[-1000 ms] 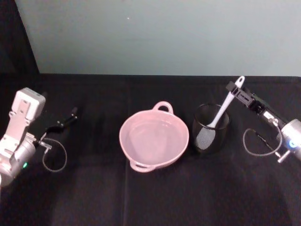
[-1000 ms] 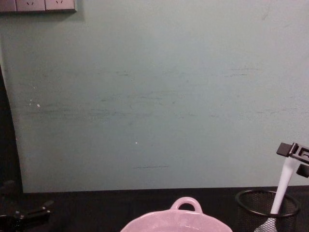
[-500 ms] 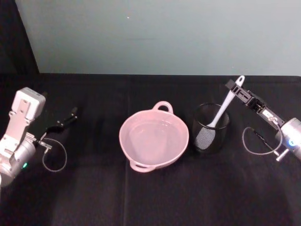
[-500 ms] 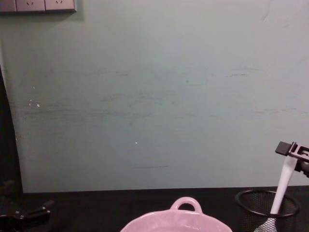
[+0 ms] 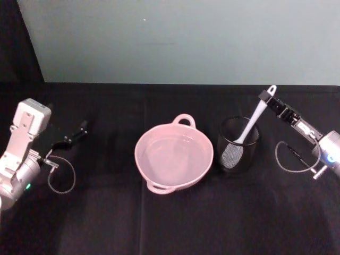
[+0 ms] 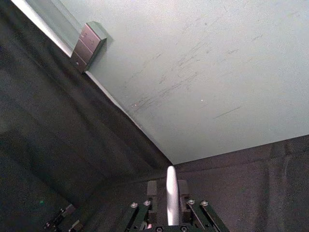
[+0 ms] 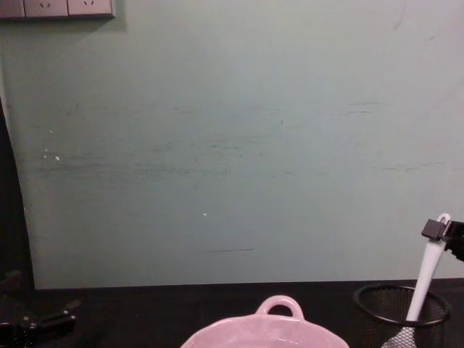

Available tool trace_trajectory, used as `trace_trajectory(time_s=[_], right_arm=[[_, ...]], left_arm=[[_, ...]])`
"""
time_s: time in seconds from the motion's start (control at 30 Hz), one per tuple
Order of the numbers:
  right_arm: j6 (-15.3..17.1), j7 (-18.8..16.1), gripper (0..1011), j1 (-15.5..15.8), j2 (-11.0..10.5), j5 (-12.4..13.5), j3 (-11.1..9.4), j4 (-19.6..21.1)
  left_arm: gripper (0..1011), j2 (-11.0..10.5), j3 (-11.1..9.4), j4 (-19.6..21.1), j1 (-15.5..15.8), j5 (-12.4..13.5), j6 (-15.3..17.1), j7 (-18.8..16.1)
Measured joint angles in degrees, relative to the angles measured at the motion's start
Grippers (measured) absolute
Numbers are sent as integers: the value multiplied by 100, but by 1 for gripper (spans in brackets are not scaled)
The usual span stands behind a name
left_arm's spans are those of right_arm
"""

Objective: Use the one hand to pick up the spoon and stir the clear water in the bowl.

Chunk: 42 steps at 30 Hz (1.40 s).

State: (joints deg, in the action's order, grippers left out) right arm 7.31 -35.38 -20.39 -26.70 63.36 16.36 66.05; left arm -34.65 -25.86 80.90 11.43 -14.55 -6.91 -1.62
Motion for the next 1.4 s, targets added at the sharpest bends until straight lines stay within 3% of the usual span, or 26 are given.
trace_trajectory(time_s=[0.13,0.23,0.37,0.6,0.77,1.17,1.4], right_arm=[[-29,10,155,10,-55,45,37,30],[-68,48,118,33,-102,35,69,104],[-179,192,119,98,-215,-74,125,351],[-394,640,118,175,-594,-740,288,1087],[-359,870,118,117,-846,-1193,325,1607],[-80,918,118,-145,-1144,-1561,222,2490],[-22,934,118,-229,-1157,-1602,190,2612]], left_arm=[[1011,0,0,0,0,0,0,0],[1011,0,0,0,0,0,0,0],[1011,0,0,0,0,0,0,0],[1011,0,0,0,0,0,0,0],[1011,0,0,0,0,0,0,0],[1011,0,0,0,0,0,0,0],[1011,0,0,0,0,0,0,0]])
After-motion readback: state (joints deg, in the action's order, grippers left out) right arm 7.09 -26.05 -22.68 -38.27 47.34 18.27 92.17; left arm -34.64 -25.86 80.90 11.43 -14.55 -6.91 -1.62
